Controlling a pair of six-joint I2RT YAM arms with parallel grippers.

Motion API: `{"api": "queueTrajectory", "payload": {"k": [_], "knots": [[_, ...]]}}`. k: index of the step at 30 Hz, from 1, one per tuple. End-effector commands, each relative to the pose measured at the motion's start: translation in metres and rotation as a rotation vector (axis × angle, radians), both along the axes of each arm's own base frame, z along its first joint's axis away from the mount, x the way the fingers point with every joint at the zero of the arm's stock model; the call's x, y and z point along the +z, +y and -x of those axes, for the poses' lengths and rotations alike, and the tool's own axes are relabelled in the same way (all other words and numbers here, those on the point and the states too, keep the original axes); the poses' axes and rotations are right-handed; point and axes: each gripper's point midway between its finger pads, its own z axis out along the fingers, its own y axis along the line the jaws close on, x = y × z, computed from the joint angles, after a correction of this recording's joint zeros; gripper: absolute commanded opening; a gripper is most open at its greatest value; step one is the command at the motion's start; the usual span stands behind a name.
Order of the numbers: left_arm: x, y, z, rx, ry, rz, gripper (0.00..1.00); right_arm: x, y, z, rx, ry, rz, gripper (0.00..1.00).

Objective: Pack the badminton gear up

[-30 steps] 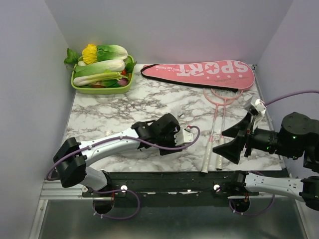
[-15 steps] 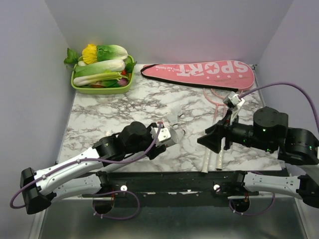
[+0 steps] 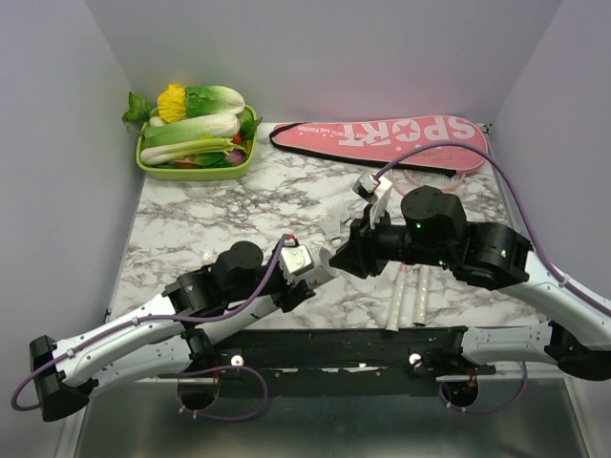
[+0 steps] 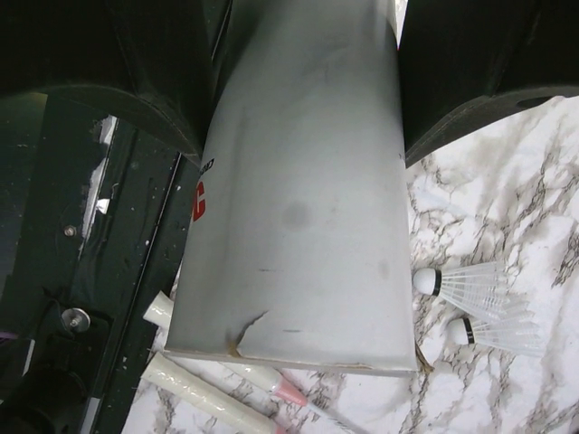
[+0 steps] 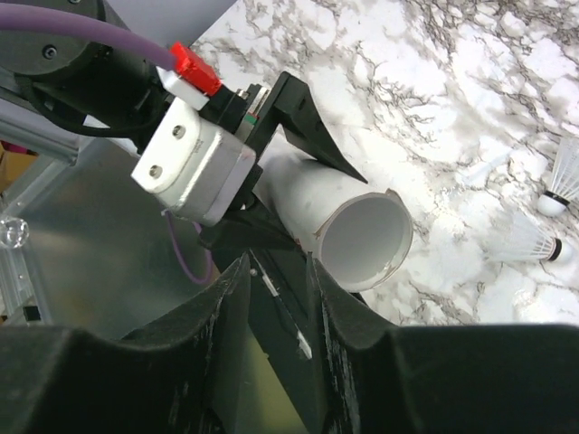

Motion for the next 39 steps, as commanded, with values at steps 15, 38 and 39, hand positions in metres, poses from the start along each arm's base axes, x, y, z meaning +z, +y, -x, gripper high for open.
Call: {"api": "queueTrajectory", "payload": {"k": [15, 38, 39], "knots": [[0.025, -0.004, 0.061, -0.288, 0.065, 0.155, 0.0, -0.022, 0.023, 0.021, 0.187, 0.022, 0.001, 0.38], [0.019, -0.003, 0.055, -0.261, 0.07, 0.124, 0.0, -0.062, 0.013, 0.06, 0.361, 0.127, 0.017, 0.38], [0.02, -0.003, 0.055, -0.261, 0.068, 0.126, 0.0, -0.063, 0.013, 0.06, 0.357, 0.127, 0.019, 0.38]]}}
